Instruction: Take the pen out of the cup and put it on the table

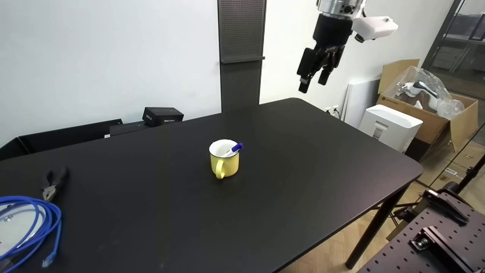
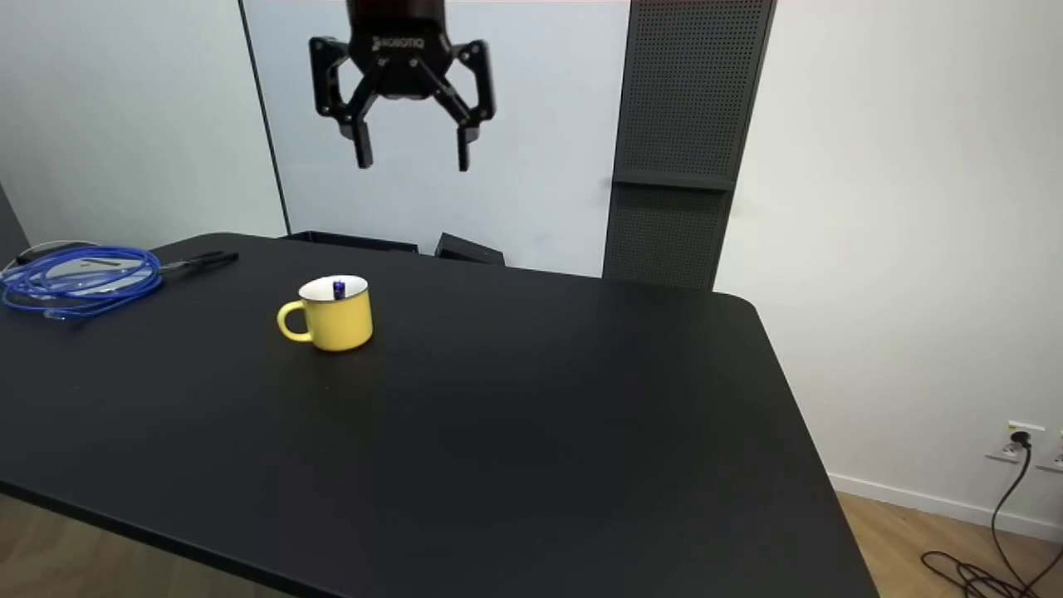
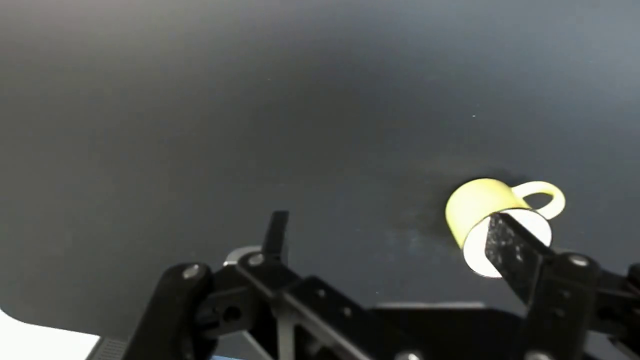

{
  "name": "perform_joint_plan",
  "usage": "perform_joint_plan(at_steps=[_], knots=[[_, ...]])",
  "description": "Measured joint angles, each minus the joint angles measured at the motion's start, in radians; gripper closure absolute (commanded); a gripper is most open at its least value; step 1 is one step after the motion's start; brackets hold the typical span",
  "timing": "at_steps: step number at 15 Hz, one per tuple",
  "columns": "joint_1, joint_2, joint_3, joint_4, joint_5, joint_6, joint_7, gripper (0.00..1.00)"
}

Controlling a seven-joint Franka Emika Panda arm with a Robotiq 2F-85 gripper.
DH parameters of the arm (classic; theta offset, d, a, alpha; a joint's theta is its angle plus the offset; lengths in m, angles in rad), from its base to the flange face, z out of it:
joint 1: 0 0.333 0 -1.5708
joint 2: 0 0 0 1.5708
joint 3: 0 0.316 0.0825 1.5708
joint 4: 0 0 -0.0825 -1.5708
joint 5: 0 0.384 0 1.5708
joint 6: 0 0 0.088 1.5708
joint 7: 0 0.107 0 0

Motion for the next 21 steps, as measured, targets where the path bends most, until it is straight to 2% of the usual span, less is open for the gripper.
perform_joint_plan(at_steps=[5,9,14,21], knots=[[0.113,0.067,0.069,-0.053,0.049,0.225,-0.023,0.00],[0.154,0.165,0.108,-0.060,0.049,0.354,-0.024,0.00],[0.161,0.260,0.139,-0.060,0.049,0.433,-0.044,0.00],[0.157,0.337,0.161,-0.060,0.043,0.472,-0.050,0.00]])
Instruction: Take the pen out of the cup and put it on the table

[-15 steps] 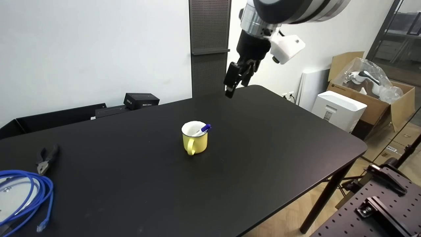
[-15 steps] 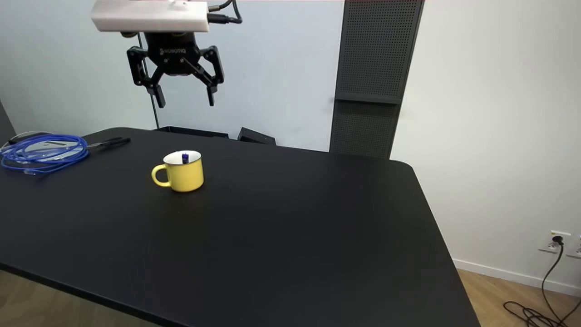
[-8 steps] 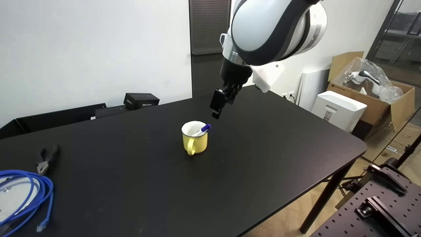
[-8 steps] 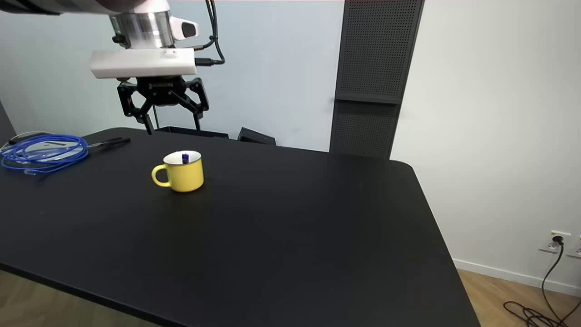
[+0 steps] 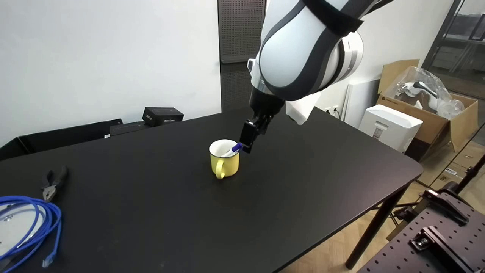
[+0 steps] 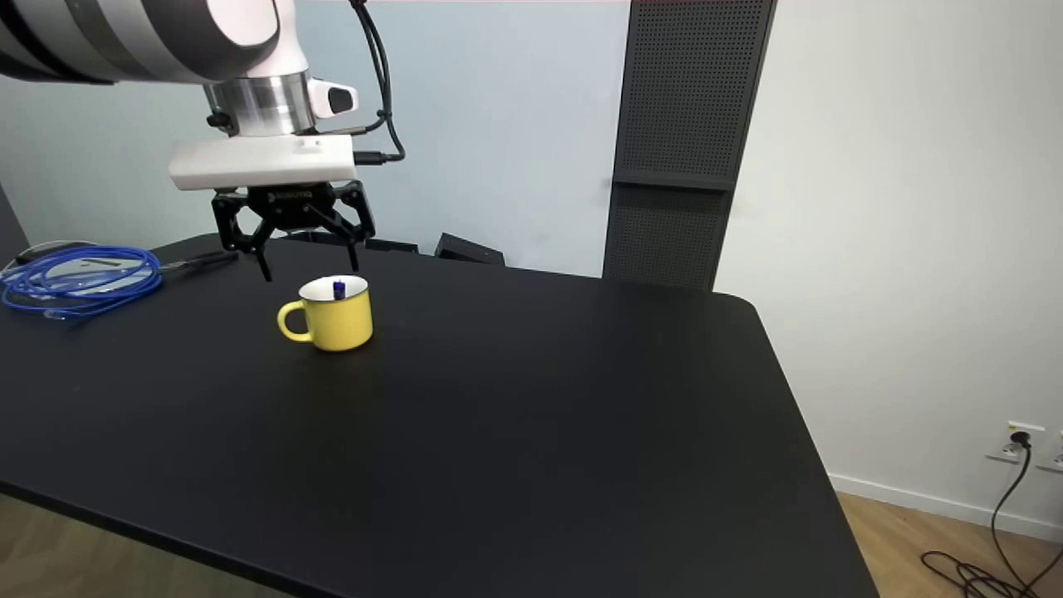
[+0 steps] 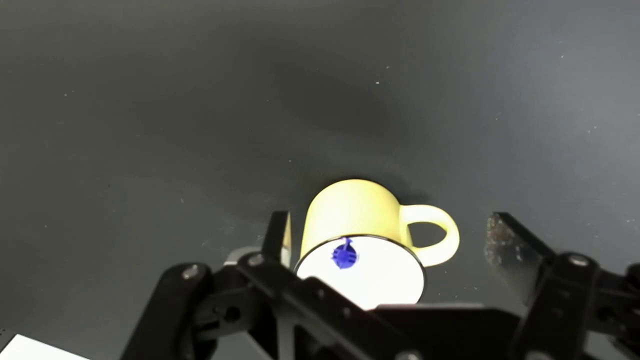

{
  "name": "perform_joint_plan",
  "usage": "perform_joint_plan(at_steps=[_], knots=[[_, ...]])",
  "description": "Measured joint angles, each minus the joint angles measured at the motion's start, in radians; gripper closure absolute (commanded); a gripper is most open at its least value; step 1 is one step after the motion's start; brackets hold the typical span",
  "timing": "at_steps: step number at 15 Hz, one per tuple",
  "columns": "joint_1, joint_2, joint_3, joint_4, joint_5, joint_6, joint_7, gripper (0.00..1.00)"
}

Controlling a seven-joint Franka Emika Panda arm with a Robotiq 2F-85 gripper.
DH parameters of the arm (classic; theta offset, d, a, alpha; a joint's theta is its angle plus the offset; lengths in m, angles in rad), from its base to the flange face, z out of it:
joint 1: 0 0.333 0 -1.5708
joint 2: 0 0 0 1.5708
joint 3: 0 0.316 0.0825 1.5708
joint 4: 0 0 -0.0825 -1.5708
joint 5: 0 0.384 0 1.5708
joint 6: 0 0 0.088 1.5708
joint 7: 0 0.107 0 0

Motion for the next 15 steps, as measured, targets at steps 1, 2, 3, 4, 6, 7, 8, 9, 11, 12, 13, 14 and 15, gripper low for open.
perform_joint_plan(at_steps=[1,2,3,4,6,7,8,9,11,12,13,14,15], knots=[[-0.001,0.008,0.002,0.000,-0.001,0.001,0.000,0.00],[-0.002,0.015,0.004,0.001,-0.003,0.002,0.000,0.00],[-0.003,0.023,0.006,0.003,-0.003,0.003,0.000,0.00],[-0.005,0.030,0.009,0.005,-0.003,0.006,0.000,0.00],[-0.007,0.040,0.012,0.009,-0.012,0.016,0.003,0.00],[-0.008,0.043,0.012,0.010,-0.015,0.017,0.003,0.00],[-0.008,0.044,0.012,0.011,-0.015,0.018,0.003,0.00],[-0.009,0.044,0.012,0.011,-0.015,0.018,0.003,0.00],[-0.009,0.044,0.013,0.011,-0.015,0.018,0.003,0.00],[-0.010,0.044,0.014,0.011,-0.015,0.017,0.003,0.00],[-0.012,0.045,0.017,0.011,-0.015,0.016,0.003,0.00],[-0.014,0.047,0.020,0.011,-0.014,0.016,0.003,0.00],[-0.016,0.050,0.023,0.012,-0.014,0.017,0.003,0.00]])
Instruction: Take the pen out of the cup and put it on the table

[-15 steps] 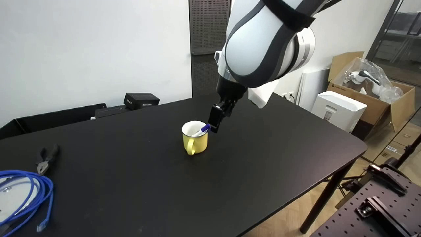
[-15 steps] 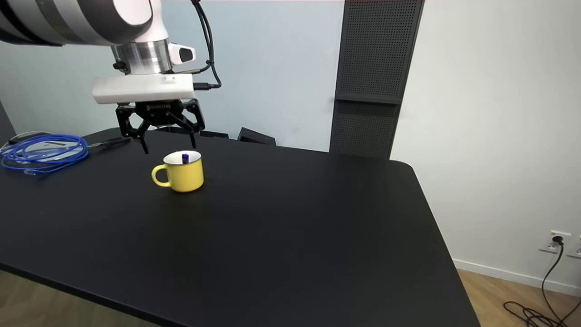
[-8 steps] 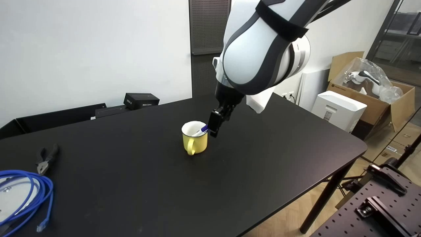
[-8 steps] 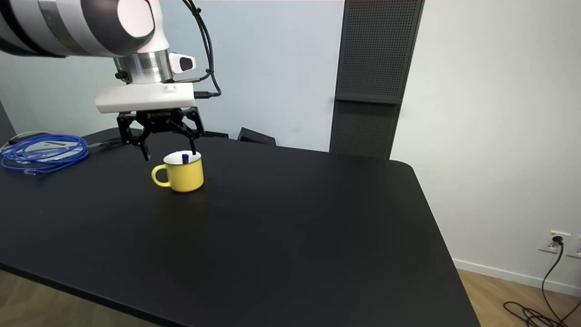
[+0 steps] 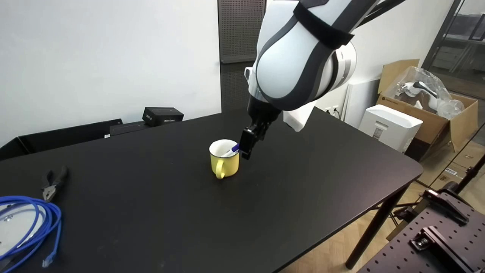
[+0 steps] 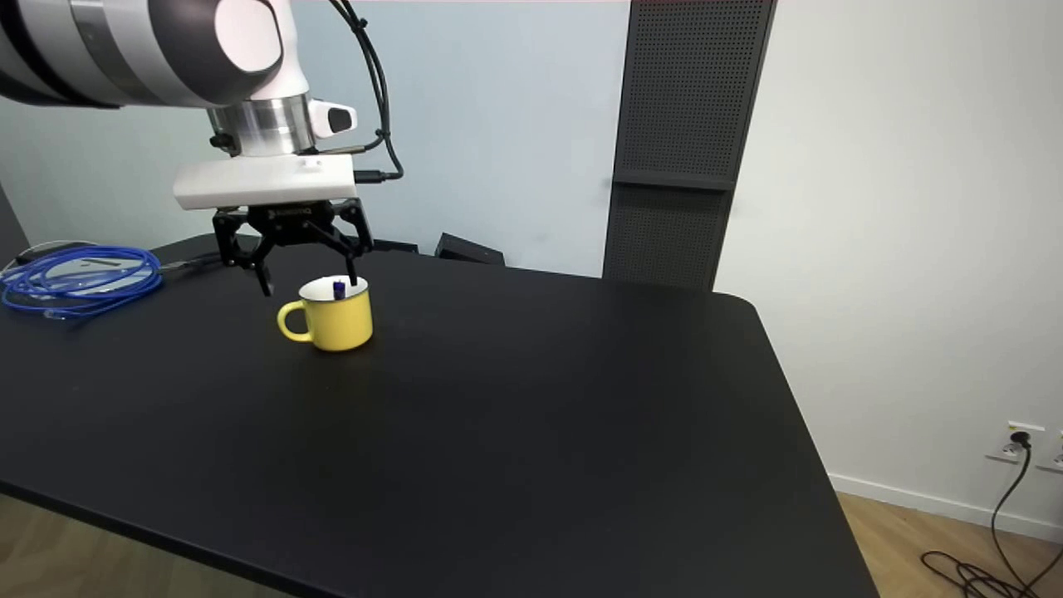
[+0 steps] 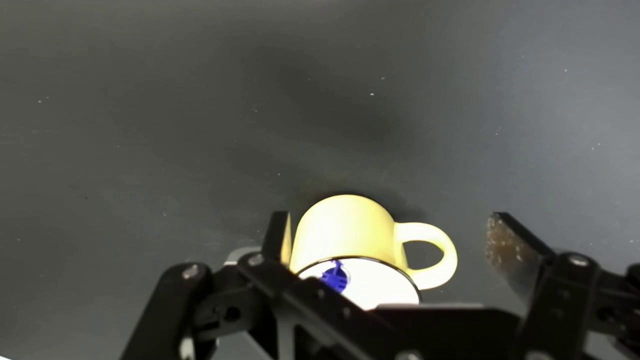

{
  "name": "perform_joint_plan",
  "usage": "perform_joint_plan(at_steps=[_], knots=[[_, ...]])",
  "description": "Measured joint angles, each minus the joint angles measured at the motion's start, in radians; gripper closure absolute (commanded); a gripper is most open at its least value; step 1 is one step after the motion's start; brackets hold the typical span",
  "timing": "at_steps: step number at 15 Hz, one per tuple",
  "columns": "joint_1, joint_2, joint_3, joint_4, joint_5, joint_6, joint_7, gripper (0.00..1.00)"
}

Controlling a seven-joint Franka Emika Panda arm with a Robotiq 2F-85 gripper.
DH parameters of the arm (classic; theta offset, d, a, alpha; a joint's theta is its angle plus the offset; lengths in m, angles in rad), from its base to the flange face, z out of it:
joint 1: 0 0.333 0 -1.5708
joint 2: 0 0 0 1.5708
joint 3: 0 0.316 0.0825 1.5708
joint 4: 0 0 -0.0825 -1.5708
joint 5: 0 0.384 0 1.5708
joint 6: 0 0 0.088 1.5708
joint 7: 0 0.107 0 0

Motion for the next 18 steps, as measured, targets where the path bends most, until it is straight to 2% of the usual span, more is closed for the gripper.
perform_joint_plan(at_steps=[8,18], knots=[[-0.001,0.059,0.042,0.046,0.001,0.042,0.004,0.00],[-0.031,0.146,0.046,0.143,-0.004,0.064,0.007,0.00]])
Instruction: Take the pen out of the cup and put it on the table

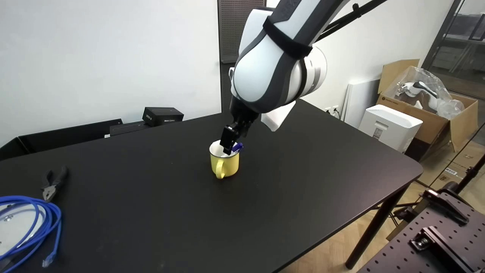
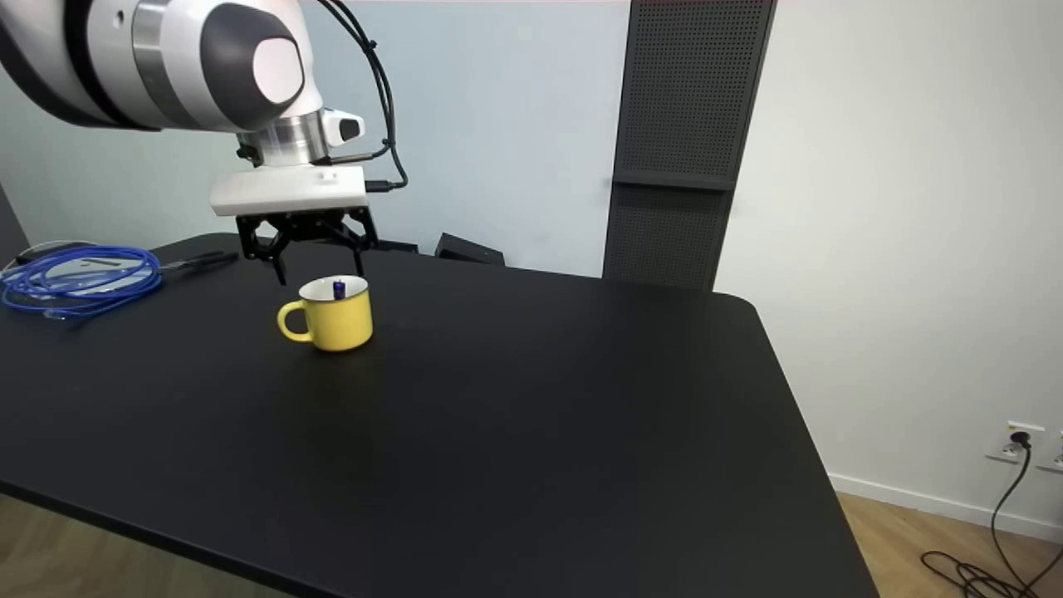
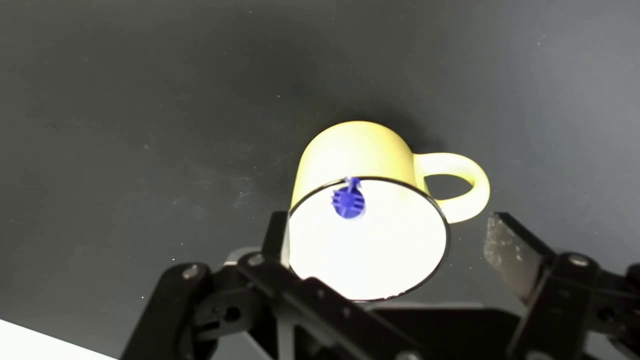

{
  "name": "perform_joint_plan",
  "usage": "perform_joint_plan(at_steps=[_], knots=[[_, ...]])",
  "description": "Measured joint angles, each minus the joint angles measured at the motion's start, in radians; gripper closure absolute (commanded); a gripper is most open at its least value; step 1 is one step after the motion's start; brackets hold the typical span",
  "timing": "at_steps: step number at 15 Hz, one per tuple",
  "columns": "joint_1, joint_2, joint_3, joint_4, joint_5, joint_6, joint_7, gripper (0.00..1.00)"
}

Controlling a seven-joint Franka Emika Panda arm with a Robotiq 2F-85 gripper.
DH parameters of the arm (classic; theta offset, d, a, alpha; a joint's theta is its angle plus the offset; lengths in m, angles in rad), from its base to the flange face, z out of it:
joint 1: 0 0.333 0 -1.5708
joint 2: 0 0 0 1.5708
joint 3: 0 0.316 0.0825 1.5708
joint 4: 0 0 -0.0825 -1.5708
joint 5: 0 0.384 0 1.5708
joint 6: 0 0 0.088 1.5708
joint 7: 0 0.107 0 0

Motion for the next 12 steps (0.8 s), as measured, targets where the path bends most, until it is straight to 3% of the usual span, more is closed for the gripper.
perform_joint_plan(at_steps=[5,6,7,12], knots=[[-0.007,0.027,-0.005,0.014,-0.037,0.000,0.021,0.00],[-0.007,0.031,-0.006,0.015,-0.042,0.000,0.024,0.25],[-0.007,0.035,-0.007,0.017,-0.048,0.000,0.028,0.26],[-0.011,0.043,-0.007,0.025,-0.056,0.002,0.039,0.61]])
